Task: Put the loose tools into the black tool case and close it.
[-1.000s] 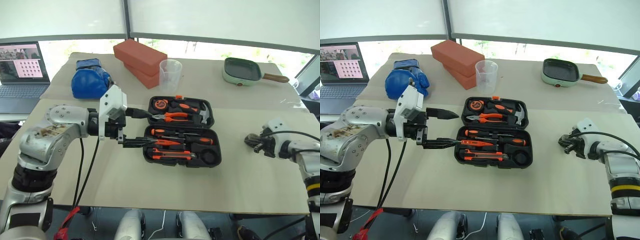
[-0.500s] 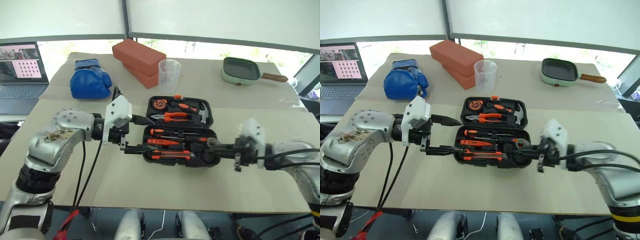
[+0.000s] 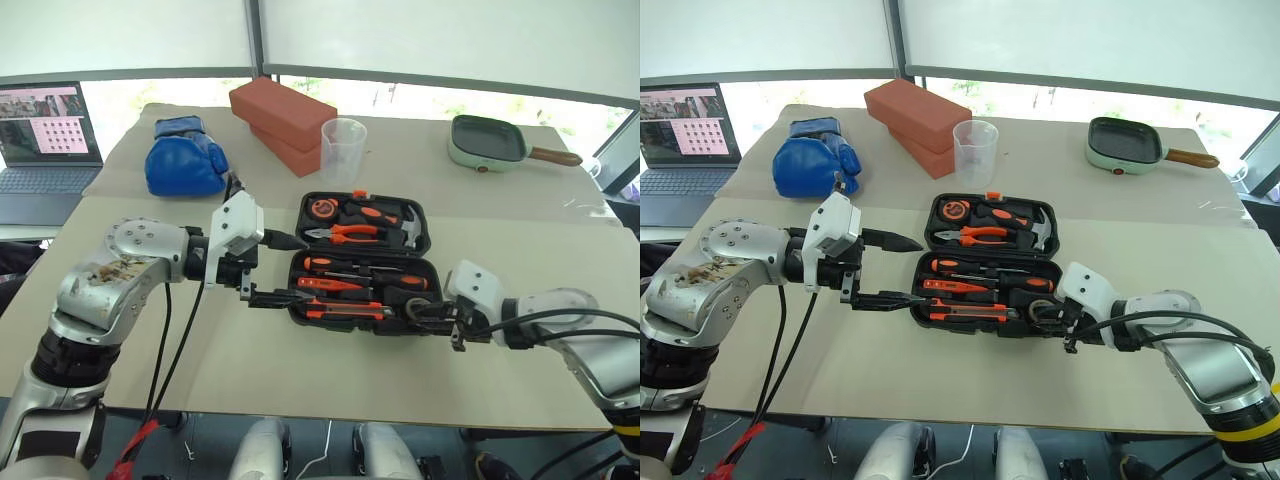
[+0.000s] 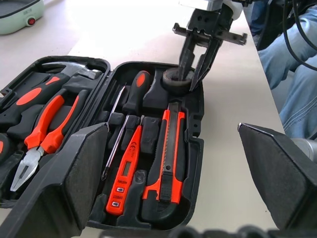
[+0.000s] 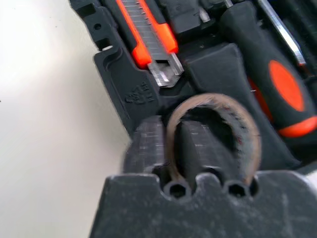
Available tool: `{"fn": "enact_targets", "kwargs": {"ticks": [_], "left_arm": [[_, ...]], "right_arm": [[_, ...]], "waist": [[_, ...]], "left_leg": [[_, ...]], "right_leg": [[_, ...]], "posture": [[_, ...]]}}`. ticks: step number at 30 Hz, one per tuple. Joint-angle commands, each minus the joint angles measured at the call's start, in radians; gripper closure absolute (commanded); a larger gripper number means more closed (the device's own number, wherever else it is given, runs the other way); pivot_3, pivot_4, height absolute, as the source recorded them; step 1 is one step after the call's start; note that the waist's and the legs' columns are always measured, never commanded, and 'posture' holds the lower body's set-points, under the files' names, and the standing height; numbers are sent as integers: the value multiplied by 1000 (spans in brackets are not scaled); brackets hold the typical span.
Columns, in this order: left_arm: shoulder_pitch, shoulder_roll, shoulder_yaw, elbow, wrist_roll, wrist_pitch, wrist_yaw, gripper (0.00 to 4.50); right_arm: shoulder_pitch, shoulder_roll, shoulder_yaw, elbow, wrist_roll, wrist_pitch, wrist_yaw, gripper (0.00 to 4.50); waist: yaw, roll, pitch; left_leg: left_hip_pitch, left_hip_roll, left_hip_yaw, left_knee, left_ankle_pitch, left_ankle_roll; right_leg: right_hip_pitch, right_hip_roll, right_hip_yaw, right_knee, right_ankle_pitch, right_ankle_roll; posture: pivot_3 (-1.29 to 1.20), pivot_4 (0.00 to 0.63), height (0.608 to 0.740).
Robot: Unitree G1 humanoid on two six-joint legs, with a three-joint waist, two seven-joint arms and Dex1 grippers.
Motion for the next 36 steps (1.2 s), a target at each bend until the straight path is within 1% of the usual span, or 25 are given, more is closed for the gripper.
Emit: {"fn": "enact_targets", "kwargs": {"ticks": [1, 2, 4, 5, 6, 7, 10, 13, 15, 16, 17, 18, 19, 21, 24, 25, 26, 27, 28, 32, 36], "left_arm": [[-13, 2, 16, -3, 10, -29, 5, 0], [-17, -1, 14, 1, 12, -29, 5, 0], [-21, -7, 12, 8, 17, -31, 5, 0], [-22, -9, 11, 12, 19, -32, 5, 0], [-21, -10, 11, 16, 20, -33, 5, 0], [-19, -11, 11, 23, 23, -35, 6, 0], [4, -7, -5, 104, 90, -76, 27, 0], [20, -15, -19, 219, 175, -127, 80, 0], [25, -28, -27, 286, 219, -154, 113, 516], [28, -34, -32, 319, 242, -173, 126, 616], [29, -42, -36, 349, 260, -189, 134, 997], [28, -50, -40, 374, 274, -198, 143, 1261], [26, -63, -46, 400, 287, -207, 154, 1709], [20, -90, -57, 439, 310, -228, 165, 2361], [12, -149, -82, 480, 333, -253, 177, 3472], [11, -165, -90, 485, 338, -256, 176, 3715], [14, -181, -98, 481, 343, -255, 176, 4164], [18, -191, -106, 472, 348, -250, 175, 4477], [21, -198, -111, 466, 352, -246, 173, 4500], [10, -242, -128, 449, 361, -214, 196, 4500], [25, -234, -109, 398, 327, -204, 142, 4500]], "right_arm": [[19, -12, -3, -33, -2, -10, 19, 1893], [20, -7, -7, -37, 6, -6, 18, 1626], [21, -4, -27, -57, 30, 6, 21, 874], [18, -3, -50, -75, 57, 20, 25, 585], [13, -3, -75, -92, 88, 37, 28, 194], [5, -1, -100, -105, 119, 57, 28, 22], [-60, 14, -206, -90, 212, 127, 0, 22], [-96, 13, -251, 20, 183, 116, -37, 22], [-106, 15, -246, 100, 142, 90, -60, 525], [-110, 21, -242, 145, 120, 73, -73, 623], [-116, 28, -235, 189, 100, 56, -86, 962], [-121, 36, -226, 232, 78, 34, -96, 1227], [-126, 46, -213, 279, 51, 10, -108, 1633], [-140, 65, -190, 350, 9, -34, -121, 2300], [-160, 103, -152, 414, -33, -87, -131, 3342], [-165, 115, -142, 427, -41, -96, -132, 3558], [-169, 123, -127, 436, -53, -107, -130, 4009], [-172, 130, -114, 441, -64, -116, -126, 4339], [-174, 135, -106, 445, -72, -124, -123, 4437], [-194, 168, -55, 421, -89, -138, -100, 4437], [-181, 177, -44, 362, -81, -131, -64, 4437]], "waist": [[0, 0, 0], [0, 0, 0], [1, 0, 0], [1, 0, 0], [0, 0, 0], [0, 0, 0], [-3, 0, 0], [-3, 0, 0], [-1, 0, 0], [2, 0, 0], [3, 0, 0], [4, 0, 0], [4, 0, 0], [2, 0, 0], [-1, 0, 0], [-1, 0, 0], [-1, 0, 0], [-1, 0, 0], [-2, 0, 0], [-2, 0, 0], [-2, 0, 0]], "left_leg": [[0, 0, 0, 0, 0, 0], [0, 0, 0, 0, 0, 0], [0, 0, 0, 0, 0, 0], [0, 0, 0, 0, 0, 0], [0, 0, 0, 0, 0, 0], [0, 0, 0, 0, 0, 0], [0, 0, 0, 0, 0, 0], [1, 0, 0, 0, 0, 0], [1, 0, 0, 0, 0, 0], [1, 0, 0, 0, 0, 0], [0, -1, 1, 0, 0, 0], [-1, -1, 1, 0, 0, 0], [-1, -1, 1, 0, 0, 0], [-2, -1, 1, 0, 0, 0], [-2, -1, 2, 0, 0, 0], [-2, -1, 2, 0, 0, 0], [-2, -1, 2, 0, 0, 0], [-2, -1, 2, 0, 0, 0], [-2, -1, 2, 0, 0, 0], [-1, 0, 1, 0, 0, 0], [-2, 0, 1, 0, 0, 0]], "right_leg": [[0, 0, 0, 0, 0, 0], [0, 0, 0, 0, 0, 0], [0, 0, 0, 0, 0, 0], [0, 0, 0, 0, 0, 0], [0, 0, 0, 0, 0, 0], [0, 0, 0, 0, 0, 0], [0, 0, 0, 0, 0, 0], [0, 0, 0, 0, 0, 0], [1, 0, 0, 0, 0, 0], [1, 0, 0, -1, 0, 0], [0, 0, -1, -1, 0, 0], [0, -1, -1, -2, 0, 0], [0, -1, -1, -2, 0, 0], [0, -1, -1, -2, 1, 0], [-1, -1, 0, -1, 1, 0], [-1, 0, 0, -1, 1, 0], [-1, 0, 0, -1, 1, 0], [-1, 0, 0, -1, 1, 0], [-1, 0, 0, -1, 1, 0], [-1, 0, 0, -1, 1, 0], [-1, -1, 0, 0, 1, 0]], "posture": [[0, 150, 738], [0, 150, 738], [0, 150, 738], [0, 150, 738], [0, 150, 738], [0, 150, 738], [0, 150, 738], [0, 150, 738], [0, 150, 738], [0, 150, 738], [0, 150, 738], [0, 150, 738], [0, 150, 738], [0, 150, 738], [0, 150, 738], [0, 150, 738], [0, 150, 738], [0, 150, 738], [0, 150, 738], [0, 150, 738], [0, 150, 738]]}}
